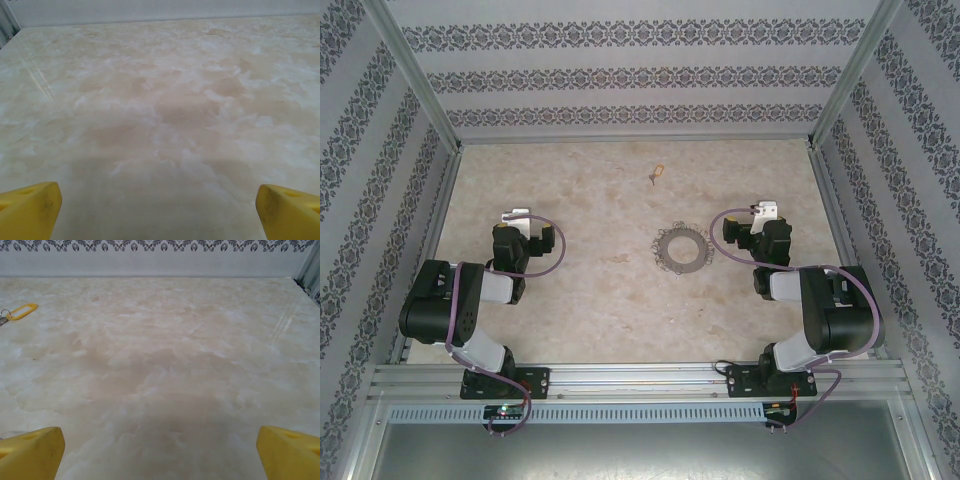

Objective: Put the keys on the keyring

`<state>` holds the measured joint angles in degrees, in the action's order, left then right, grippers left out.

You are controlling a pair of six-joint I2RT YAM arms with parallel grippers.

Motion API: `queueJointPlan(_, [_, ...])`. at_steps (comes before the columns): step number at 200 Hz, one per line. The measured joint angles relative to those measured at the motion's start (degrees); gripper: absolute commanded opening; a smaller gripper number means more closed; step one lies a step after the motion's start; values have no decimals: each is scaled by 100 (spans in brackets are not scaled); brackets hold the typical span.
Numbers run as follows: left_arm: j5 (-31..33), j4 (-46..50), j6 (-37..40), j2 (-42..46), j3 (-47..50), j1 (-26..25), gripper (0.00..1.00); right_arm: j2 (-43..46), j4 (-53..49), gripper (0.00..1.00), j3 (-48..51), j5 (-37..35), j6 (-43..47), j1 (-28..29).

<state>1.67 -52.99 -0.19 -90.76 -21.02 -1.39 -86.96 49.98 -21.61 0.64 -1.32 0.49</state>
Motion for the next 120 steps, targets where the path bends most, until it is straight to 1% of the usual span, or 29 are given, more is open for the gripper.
queueJointPlan(91, [-72, 0, 20, 0, 0, 0, 100, 4, -2, 98, 0, 0, -2, 0])
queueJointPlan(120, [-151, 39, 33, 79, 0, 0, 100, 426, -306, 98, 0, -26, -22, 0])
